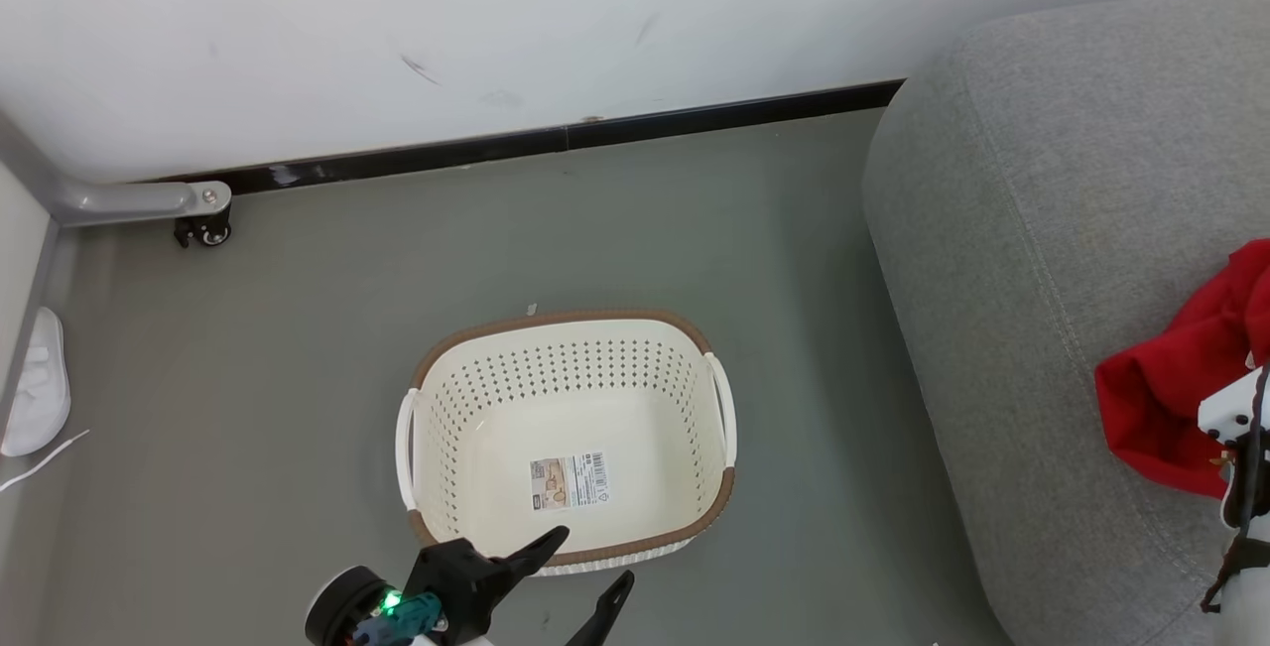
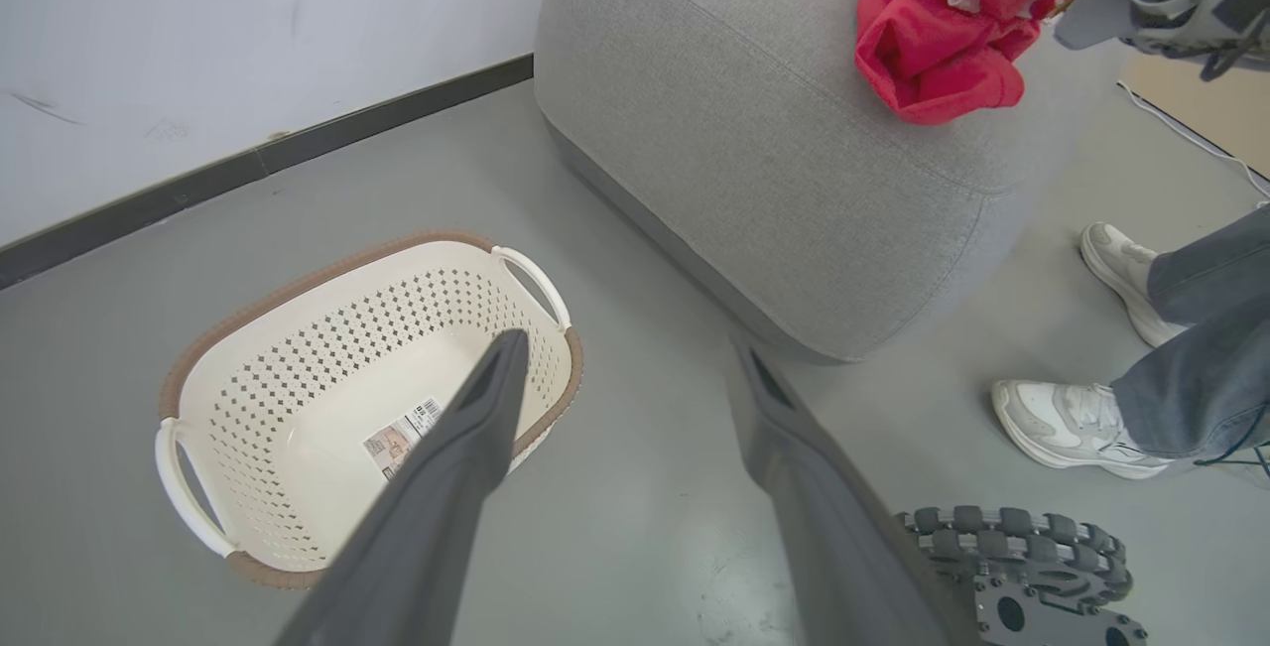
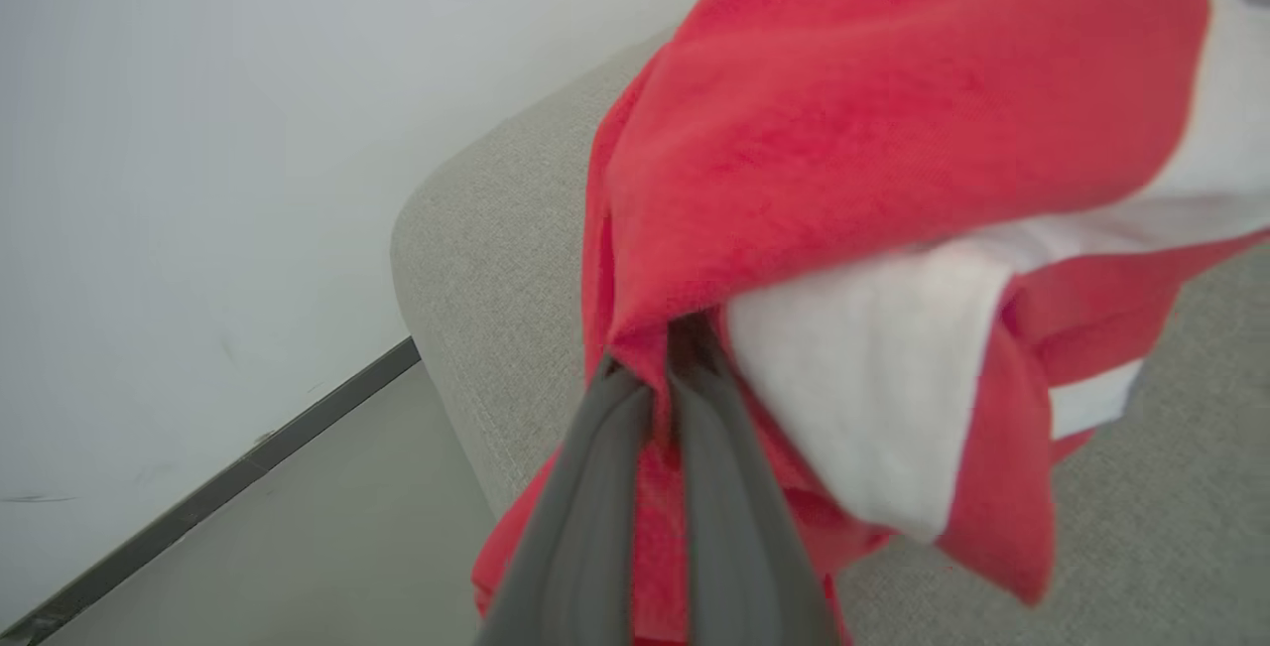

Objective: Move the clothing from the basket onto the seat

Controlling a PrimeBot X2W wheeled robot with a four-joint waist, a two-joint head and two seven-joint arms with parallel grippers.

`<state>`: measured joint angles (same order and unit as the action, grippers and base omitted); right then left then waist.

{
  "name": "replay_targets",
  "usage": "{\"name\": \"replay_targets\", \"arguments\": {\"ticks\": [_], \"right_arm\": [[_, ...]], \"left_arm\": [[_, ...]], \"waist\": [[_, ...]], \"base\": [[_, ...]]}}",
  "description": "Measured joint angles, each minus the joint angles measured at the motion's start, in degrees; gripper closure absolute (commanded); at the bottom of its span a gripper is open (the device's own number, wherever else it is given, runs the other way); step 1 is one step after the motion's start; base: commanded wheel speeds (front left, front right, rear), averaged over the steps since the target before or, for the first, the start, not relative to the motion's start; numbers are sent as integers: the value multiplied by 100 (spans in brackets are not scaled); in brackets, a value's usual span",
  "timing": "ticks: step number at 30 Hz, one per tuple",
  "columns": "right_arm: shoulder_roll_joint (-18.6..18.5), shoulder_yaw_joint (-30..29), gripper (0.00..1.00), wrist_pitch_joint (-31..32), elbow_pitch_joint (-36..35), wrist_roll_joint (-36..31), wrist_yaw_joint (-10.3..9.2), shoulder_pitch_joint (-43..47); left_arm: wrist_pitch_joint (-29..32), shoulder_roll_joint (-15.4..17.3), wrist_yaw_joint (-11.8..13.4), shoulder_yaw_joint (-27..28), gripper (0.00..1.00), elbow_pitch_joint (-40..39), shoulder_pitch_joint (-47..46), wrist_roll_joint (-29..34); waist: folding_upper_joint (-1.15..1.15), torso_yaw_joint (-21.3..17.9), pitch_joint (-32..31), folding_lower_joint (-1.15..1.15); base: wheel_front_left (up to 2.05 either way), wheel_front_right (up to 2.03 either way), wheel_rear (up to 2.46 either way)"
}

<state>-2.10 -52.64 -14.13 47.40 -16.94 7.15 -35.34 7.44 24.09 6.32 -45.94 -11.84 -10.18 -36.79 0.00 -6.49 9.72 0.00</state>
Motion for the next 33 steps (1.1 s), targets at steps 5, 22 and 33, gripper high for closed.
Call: {"name": "replay_targets", "arguments": {"ticks": [5,22,33], "right_arm": [[0,8,55,0,-14,-107,0,21],[-1,343,0,-5,-323,-127,0,276],[0,564,0,-5,-497,62,0,487]], "left_arm": [[-30,-42,0,15,0,73,0,-22],[-104,-125,18,44,0,156,7,-54],[-187,-232,60,42,0,197,15,-62]], "waist": [[0,-54,-91,0],[0,-249,-318,0],[0,-336,-411,0]], "base": [[0,0,0],[0,0,0],[0,0,0]]}}
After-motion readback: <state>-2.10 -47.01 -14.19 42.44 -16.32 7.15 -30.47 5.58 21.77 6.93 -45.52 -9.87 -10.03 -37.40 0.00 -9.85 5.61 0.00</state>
